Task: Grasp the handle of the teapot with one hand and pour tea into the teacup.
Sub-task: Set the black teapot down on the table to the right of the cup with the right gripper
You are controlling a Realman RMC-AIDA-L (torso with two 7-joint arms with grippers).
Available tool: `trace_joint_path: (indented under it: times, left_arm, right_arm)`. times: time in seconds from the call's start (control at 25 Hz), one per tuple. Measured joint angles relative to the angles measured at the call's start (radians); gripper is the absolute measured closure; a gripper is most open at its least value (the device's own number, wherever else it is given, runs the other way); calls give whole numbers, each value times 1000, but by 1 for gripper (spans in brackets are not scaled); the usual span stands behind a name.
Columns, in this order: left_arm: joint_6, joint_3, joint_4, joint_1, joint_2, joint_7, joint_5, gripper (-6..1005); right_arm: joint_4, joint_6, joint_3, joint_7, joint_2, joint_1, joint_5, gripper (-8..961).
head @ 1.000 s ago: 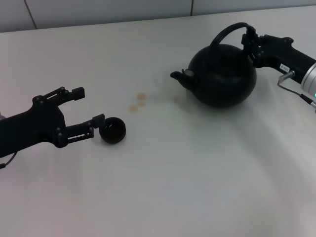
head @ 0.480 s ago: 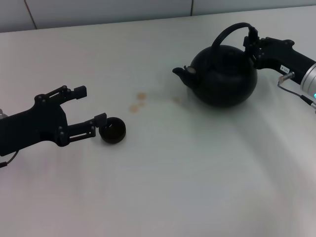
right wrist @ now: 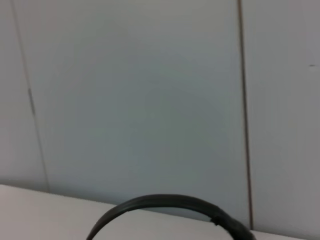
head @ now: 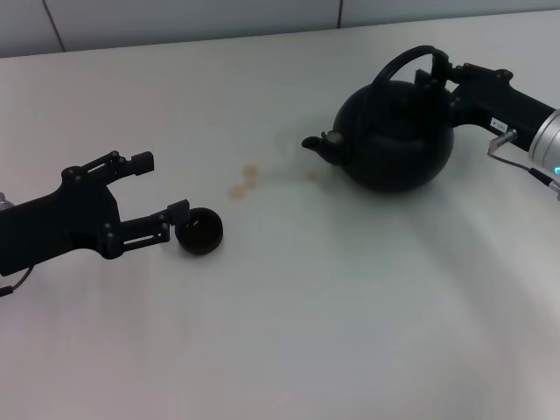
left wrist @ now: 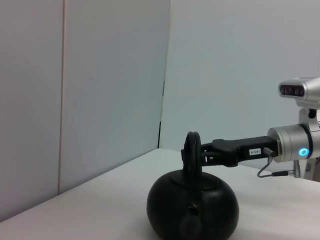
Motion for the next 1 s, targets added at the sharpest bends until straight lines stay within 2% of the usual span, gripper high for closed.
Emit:
trace_joint_path:
  times: [0.08, 0.52, 0.76, 1.0]
  left_arm:
    - [0, -1, 0, 0, 0, 0, 0, 140]
    - [-3, -5, 0, -2, -1, 0, 0, 140]
    - [-3, -5, 0, -4, -2, 0, -3, 140]
    - [-1, -5, 0, -4, -2, 0, -7, 140]
  right_arm:
    - [-1, -1, 2, -1, 0, 0, -2, 660]
    - [-35, -3, 15, -7, 5, -19, 4, 255]
    - [-46, -43, 57, -11, 10, -45, 7, 254]
    - [-47, -169, 103, -11, 11, -99, 8, 254]
